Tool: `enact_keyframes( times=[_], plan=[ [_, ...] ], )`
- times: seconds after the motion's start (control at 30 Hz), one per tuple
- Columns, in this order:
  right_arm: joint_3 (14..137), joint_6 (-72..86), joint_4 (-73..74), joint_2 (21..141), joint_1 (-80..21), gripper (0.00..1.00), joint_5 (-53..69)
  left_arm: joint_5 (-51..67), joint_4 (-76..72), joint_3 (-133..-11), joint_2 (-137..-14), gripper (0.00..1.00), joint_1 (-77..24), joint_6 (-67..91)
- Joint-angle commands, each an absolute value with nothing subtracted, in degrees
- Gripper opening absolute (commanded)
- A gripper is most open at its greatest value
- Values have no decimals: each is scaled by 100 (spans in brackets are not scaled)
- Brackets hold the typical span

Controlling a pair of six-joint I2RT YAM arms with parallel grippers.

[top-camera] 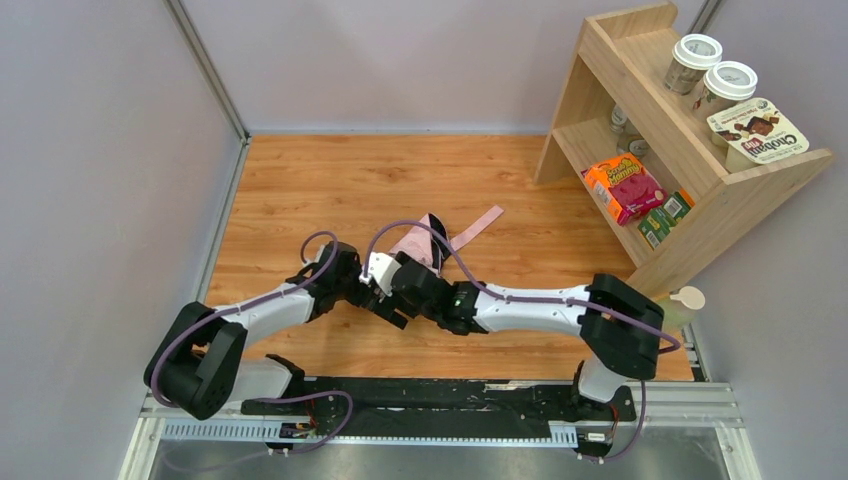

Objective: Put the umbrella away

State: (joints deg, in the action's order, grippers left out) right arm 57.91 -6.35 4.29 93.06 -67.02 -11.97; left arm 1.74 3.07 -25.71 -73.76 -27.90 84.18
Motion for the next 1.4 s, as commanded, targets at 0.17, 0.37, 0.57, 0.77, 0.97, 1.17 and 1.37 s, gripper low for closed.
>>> enact_keyframes(
  times=[0.17, 0.37, 0.57, 0.77, 0.97, 1.17, 1.37],
  plan=[
    [5915, -1240, -738, 10370, -6864, 78, -2259, 114, 2215, -2496, -7497, 0, -2716, 8094],
    [6029, -730, -712, 10809, -6899, 73, -2188, 158, 2417, -2645, -7515, 0, -2707, 8104],
    [6214, 165, 200, 11328, -6742, 25, -2708, 281, 2505, -2698, -7436, 0, -2716, 8121],
    [5644, 1352, 572, 11540, -6066, 0, -251, 510, 2206, -2978, -7497, 0, -2707, 7640],
    [5046, 1994, 53, 11786, -5669, 0, 1677, 228, 1855, -3243, -7033, 66, -2602, 7014],
    [4553, 2680, -1036, 12269, -5090, 0, 2916, 677, 800, -3058, -6233, 78, -2101, 6645],
    [4421, 3286, -1555, 12585, -4466, 0, 3743, 773, 783, -2971, -5863, 79, -2013, 6767]
  ],
)
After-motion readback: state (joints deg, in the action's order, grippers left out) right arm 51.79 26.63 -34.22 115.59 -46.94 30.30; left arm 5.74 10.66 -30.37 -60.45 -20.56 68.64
